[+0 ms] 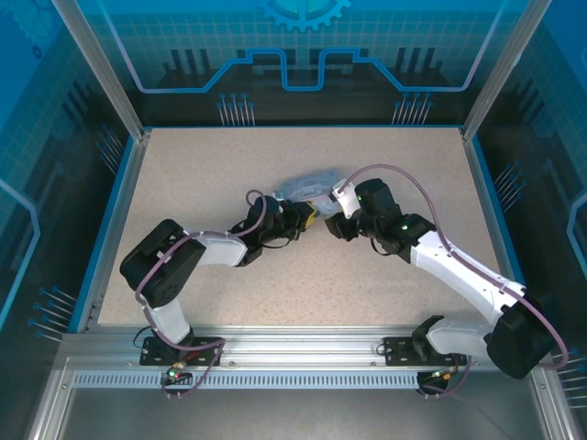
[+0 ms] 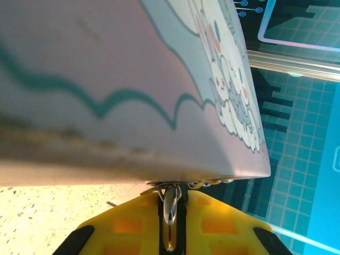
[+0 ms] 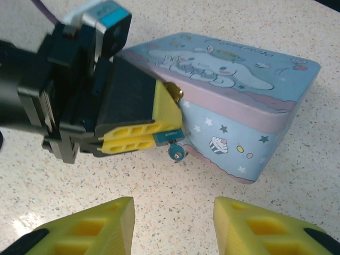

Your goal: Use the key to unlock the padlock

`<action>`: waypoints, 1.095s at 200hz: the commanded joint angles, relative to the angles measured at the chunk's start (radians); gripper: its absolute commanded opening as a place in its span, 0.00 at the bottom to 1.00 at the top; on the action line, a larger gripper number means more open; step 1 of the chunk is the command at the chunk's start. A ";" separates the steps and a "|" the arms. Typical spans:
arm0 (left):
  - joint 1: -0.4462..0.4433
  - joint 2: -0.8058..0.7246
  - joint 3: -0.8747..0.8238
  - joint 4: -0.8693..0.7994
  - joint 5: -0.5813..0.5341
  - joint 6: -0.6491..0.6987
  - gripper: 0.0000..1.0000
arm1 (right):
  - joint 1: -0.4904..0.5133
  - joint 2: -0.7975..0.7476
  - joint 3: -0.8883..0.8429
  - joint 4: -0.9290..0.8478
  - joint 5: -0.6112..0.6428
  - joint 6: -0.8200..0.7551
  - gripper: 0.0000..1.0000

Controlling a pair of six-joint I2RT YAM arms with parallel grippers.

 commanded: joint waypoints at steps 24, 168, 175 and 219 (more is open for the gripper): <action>0.014 -0.056 0.066 -0.096 0.069 0.035 0.00 | 0.085 0.106 0.017 -0.008 0.111 -0.093 0.45; 0.027 -0.052 0.100 -0.142 0.110 0.051 0.00 | 0.092 0.250 0.066 0.082 0.185 -0.134 0.45; 0.027 -0.052 0.101 -0.142 0.110 0.050 0.00 | 0.089 0.255 0.068 0.084 0.187 -0.135 0.44; 0.027 -0.051 0.104 -0.149 0.115 0.054 0.00 | 0.074 0.283 0.077 0.095 0.198 -0.135 0.39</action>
